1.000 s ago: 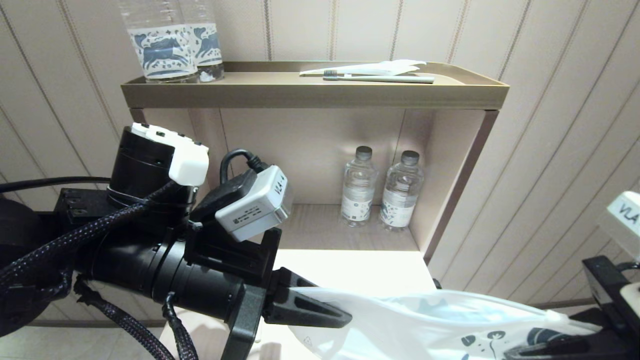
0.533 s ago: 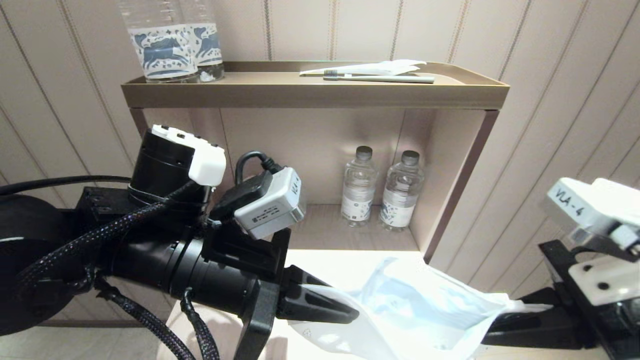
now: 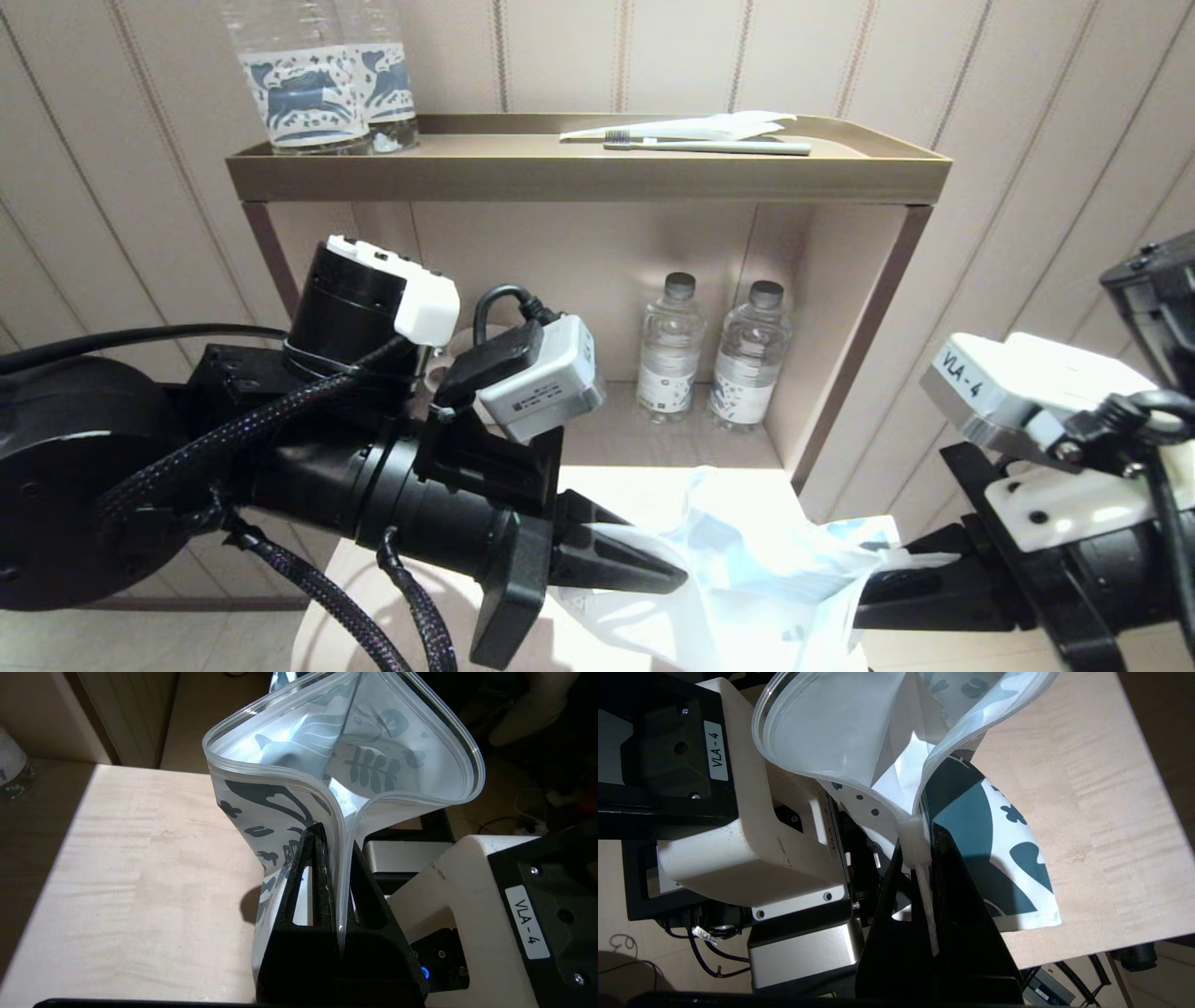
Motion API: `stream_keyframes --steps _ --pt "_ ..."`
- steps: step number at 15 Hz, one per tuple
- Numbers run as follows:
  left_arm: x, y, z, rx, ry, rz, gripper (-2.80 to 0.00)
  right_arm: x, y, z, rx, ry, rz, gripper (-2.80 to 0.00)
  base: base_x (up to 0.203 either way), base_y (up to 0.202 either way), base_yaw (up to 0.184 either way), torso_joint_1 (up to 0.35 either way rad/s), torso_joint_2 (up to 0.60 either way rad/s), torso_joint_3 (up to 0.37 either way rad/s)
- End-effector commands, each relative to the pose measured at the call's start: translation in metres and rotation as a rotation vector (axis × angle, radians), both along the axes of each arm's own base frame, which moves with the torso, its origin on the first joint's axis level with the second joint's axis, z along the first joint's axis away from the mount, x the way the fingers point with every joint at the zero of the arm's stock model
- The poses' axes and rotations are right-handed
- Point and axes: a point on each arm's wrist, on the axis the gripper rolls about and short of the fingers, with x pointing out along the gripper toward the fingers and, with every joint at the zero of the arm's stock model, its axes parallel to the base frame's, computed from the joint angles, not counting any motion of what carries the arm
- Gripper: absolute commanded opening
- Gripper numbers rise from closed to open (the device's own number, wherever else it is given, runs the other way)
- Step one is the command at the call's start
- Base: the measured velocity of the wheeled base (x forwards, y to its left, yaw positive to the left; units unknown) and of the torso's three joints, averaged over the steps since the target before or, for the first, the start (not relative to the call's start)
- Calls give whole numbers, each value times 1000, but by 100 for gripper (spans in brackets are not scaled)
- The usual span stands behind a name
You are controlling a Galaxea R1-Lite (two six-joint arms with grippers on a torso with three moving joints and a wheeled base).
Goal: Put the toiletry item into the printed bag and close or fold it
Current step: Hand it to the other hand
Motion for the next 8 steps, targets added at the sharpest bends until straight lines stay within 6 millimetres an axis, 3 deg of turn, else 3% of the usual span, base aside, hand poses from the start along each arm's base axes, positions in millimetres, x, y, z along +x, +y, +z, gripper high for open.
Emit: stream_keyframes --steps 1,8 --pt "1 -2 1 -1 -3 3 -280 -1 -1 -1 -3 5 -1 -280 0 0 0 0 0 0" --pt "-8 10 -8 50 31 29 -280 -4 -12 4 12 -22 -46 -280 0 0 0 0 0 0"
